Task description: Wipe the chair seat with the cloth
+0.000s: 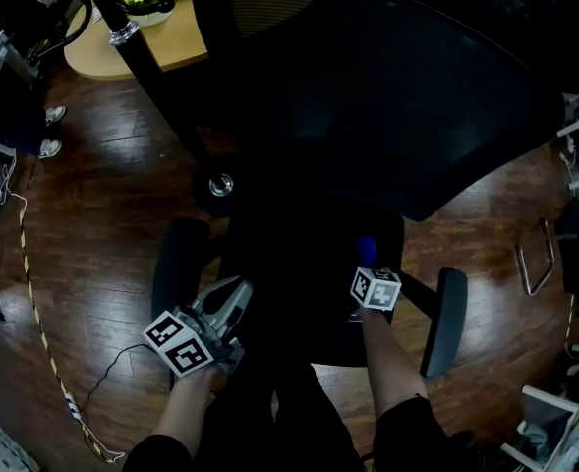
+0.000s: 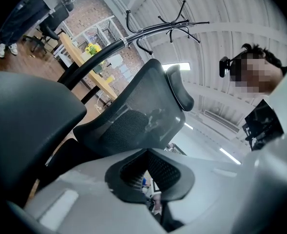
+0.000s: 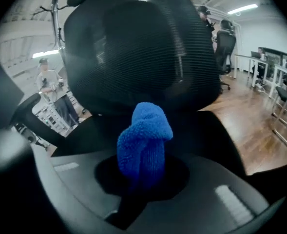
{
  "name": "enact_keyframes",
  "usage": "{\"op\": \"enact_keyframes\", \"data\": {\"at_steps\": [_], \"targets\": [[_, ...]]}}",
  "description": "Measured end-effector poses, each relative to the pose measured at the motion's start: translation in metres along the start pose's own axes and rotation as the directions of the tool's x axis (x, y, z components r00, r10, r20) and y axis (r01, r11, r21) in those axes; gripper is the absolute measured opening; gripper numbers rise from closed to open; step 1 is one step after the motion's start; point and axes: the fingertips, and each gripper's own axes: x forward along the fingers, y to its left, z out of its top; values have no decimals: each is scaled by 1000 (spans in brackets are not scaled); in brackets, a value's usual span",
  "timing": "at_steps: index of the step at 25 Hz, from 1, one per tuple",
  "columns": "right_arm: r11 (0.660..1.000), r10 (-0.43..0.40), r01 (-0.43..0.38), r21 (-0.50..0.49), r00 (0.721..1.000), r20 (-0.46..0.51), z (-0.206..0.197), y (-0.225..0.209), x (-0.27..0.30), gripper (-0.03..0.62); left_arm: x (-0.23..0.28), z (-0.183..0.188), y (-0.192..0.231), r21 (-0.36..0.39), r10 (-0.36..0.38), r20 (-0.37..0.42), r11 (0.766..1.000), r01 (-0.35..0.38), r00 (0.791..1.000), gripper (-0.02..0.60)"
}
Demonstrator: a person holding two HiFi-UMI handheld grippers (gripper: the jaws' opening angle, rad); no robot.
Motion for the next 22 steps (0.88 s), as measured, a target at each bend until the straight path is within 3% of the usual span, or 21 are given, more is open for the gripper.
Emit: {"op": "enact_keyframes", "data": {"at_steps": [4, 8, 11, 17, 22], "targets": [[981, 183, -185, -65, 983, -32, -3, 124, 34, 35, -2, 4, -7, 6, -13, 9, 1000, 13, 1000, -9], [933, 344, -350, -84, 935, -81, -14, 240, 53, 35, -10, 13, -10, -17, -15, 50, 1000, 15, 999, -9], [903, 409, -423, -70, 899, -156, -46, 296, 54, 35, -20, 15, -7, -26, -10, 58, 1000, 11, 998, -9], [914, 362, -381, -140, 921, -143, -60, 284, 55, 35, -22, 12, -11, -15, -23, 42, 1000, 24, 999, -9], [964, 225, -238, -119, 967, -117, -60, 202, 49, 35, -24, 8, -9, -17, -36, 17, 999, 36, 999, -9]]}}
